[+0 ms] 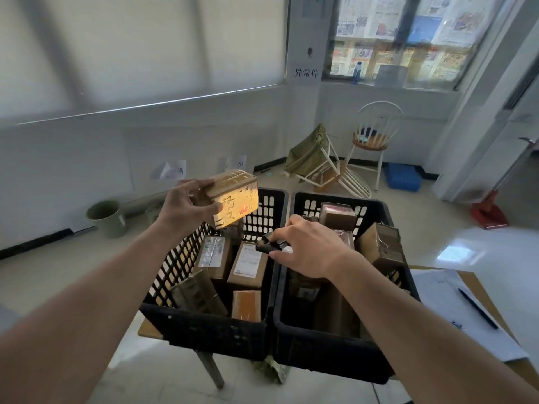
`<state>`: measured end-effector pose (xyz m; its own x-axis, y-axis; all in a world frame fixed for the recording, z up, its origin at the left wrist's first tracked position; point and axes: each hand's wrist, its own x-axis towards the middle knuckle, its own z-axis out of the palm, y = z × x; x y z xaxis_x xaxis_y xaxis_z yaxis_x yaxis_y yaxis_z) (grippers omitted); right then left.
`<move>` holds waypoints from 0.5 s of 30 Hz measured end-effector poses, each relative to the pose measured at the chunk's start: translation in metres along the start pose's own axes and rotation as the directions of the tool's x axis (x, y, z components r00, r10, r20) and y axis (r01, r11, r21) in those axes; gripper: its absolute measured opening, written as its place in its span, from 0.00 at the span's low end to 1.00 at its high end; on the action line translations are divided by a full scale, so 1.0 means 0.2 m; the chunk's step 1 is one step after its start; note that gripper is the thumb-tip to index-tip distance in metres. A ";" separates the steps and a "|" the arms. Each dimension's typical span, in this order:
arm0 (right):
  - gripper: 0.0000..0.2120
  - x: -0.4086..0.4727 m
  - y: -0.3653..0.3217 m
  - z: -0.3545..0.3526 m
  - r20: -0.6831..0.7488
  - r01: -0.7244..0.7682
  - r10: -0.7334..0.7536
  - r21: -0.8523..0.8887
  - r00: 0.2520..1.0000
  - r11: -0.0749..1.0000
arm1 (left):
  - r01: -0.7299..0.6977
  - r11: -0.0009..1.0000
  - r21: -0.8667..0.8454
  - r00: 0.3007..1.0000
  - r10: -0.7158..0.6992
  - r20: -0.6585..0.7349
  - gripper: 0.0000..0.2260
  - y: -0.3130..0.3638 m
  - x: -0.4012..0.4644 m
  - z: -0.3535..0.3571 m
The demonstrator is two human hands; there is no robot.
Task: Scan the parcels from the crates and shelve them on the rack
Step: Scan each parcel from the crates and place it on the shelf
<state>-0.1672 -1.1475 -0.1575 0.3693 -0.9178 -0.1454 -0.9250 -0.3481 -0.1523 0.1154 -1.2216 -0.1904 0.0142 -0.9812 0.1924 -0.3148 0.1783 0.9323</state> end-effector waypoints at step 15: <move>0.23 0.09 0.02 -0.02 0.001 -0.069 0.069 0.041 0.998 0.997 | 0.017 0.990 0.137 1.000 -0.016 -0.011 0.31 -0.05 0.09 0.02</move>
<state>-0.1654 -1.1665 -0.1571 0.3045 -0.9396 -0.1562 -0.9438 -0.2756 -0.1822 0.1156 -1.2415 -0.1970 0.0296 -0.9831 0.1807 -0.4419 0.1493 0.8846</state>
